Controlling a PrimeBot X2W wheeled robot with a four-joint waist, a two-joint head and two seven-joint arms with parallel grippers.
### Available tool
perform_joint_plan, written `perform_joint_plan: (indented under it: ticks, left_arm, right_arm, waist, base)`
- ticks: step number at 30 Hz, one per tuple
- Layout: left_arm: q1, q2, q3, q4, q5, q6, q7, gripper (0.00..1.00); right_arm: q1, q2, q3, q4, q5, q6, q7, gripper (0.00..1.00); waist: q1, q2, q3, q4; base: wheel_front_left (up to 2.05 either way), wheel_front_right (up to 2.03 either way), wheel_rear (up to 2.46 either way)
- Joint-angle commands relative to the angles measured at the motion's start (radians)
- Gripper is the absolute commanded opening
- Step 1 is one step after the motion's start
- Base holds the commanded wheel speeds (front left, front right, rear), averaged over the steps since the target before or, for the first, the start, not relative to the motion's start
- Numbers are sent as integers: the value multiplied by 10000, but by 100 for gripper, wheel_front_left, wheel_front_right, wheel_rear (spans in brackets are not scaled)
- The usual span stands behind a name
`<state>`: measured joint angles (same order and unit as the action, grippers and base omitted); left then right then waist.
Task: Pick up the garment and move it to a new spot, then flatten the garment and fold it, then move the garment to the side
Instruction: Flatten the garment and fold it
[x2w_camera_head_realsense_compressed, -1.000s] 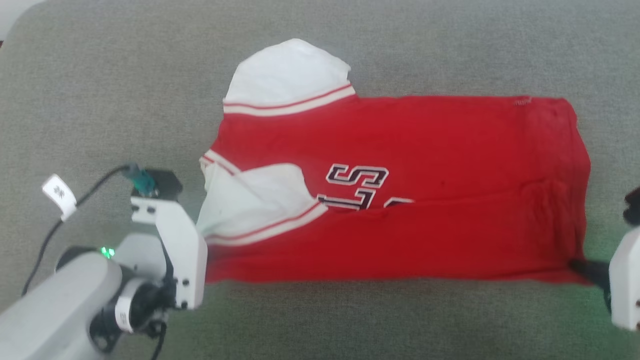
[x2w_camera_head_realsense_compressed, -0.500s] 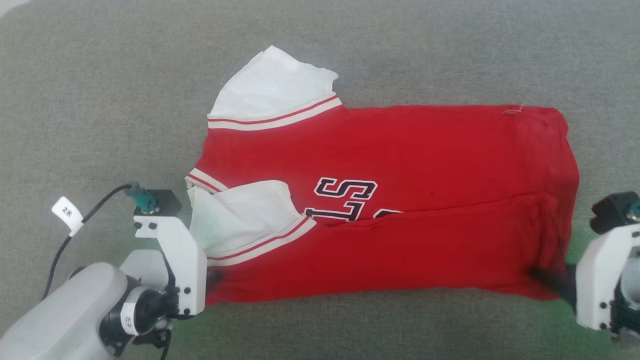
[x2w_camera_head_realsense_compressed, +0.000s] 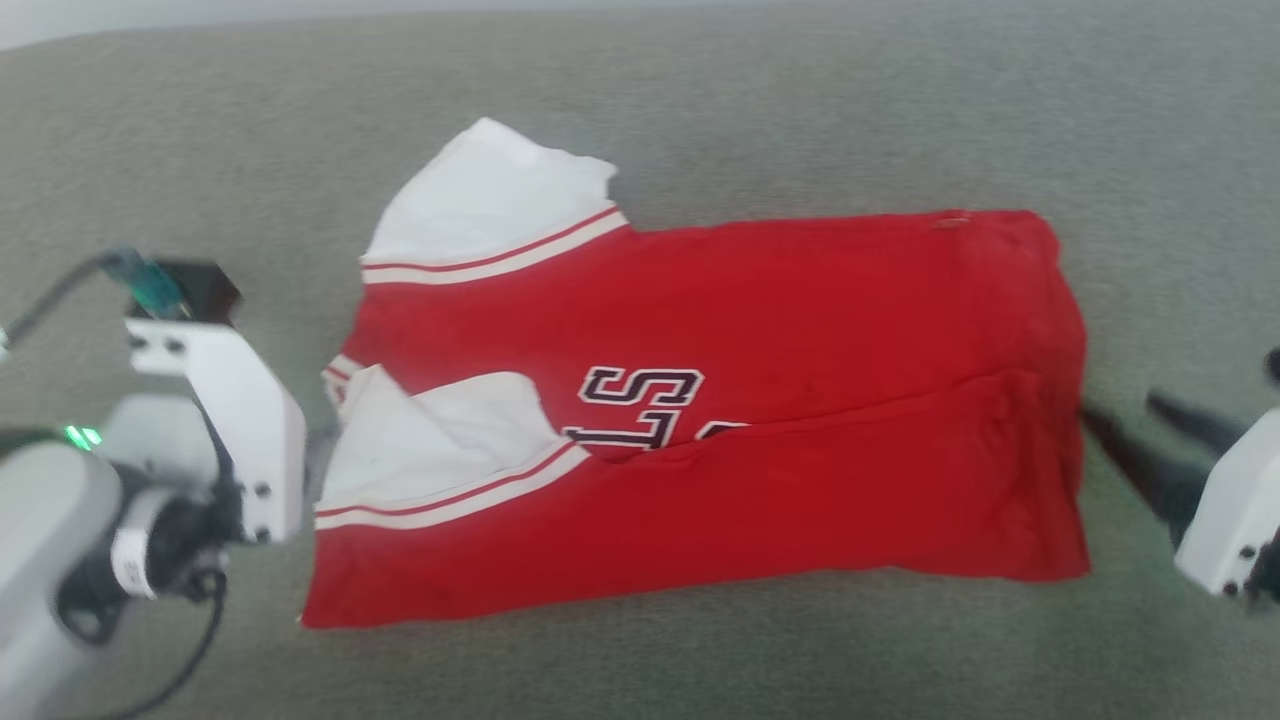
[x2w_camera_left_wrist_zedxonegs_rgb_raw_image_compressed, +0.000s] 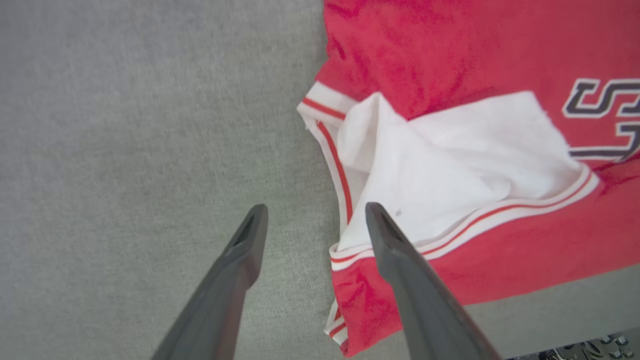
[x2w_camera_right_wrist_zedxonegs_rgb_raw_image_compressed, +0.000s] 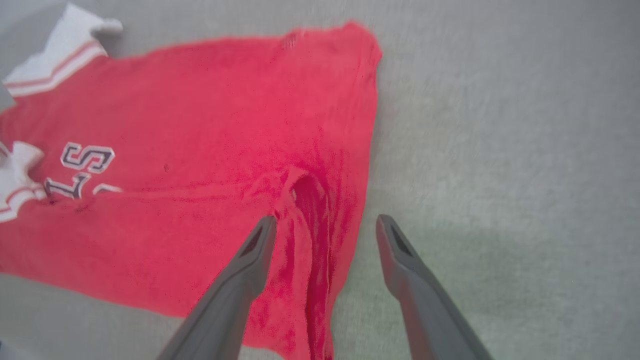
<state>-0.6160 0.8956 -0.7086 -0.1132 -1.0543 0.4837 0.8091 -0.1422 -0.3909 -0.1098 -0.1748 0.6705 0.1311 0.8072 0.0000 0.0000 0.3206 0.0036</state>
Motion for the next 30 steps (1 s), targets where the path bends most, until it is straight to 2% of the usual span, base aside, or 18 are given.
perform_joint_plan:
  ticks: [1,4,6,12,15,19,24,30]
  left_arm:
    - [-229,18,104,-22,87,-51,-41,100]
    - [-757,41,209,141,329,-430,-234,100]
    - [-1154,-29,182,383,536,-846,-376,100]
    - [-2500,-409,195,1740,1114,-1864,-872,100]
    - [-3179,-585,162,2567,1346,-2307,-1115,100]
    - [-3967,-822,69,3785,1715,-2833,-1327,100]
    - [-4643,-1095,-83,5344,1777,-3154,-1052,100]
    - [-5106,-1335,-414,6873,1959,-3051,-312,100]
  right_arm:
    - [-164,117,-67,-153,-146,-10,-338,100]
    - [-414,351,13,-484,-405,-10,-1360,100]
    - [-650,374,168,-564,-614,-8,-2144,100]
    - [-1434,487,911,-205,-1283,-8,-4727,100]
    - [-1754,695,1375,88,-1405,-7,-5576,100]
    - [-2083,824,1959,572,-1316,-7,-6162,100]
    - [-2387,812,2422,1091,-1082,-7,-6523,100]
    - [-2572,656,2681,1441,-796,-5,-6658,100]
  waist:
    - [0,0,5,-220]
    - [0,0,69,-586]
    - [0,0,135,-863]
    - [0,0,464,-1799]
    - [0,0,709,-2280]
    - [0,0,1047,-2807]
    - [0,0,1412,-3240]
    - [0,0,1695,-3407]
  base:
    - [0,0,0]
    - [0,0,0]
    - [0,0,0]
    - [0,0,0]
    - [0,0,0]
    - [0,0,0]
    - [0,0,0]
    - [0,0,0]
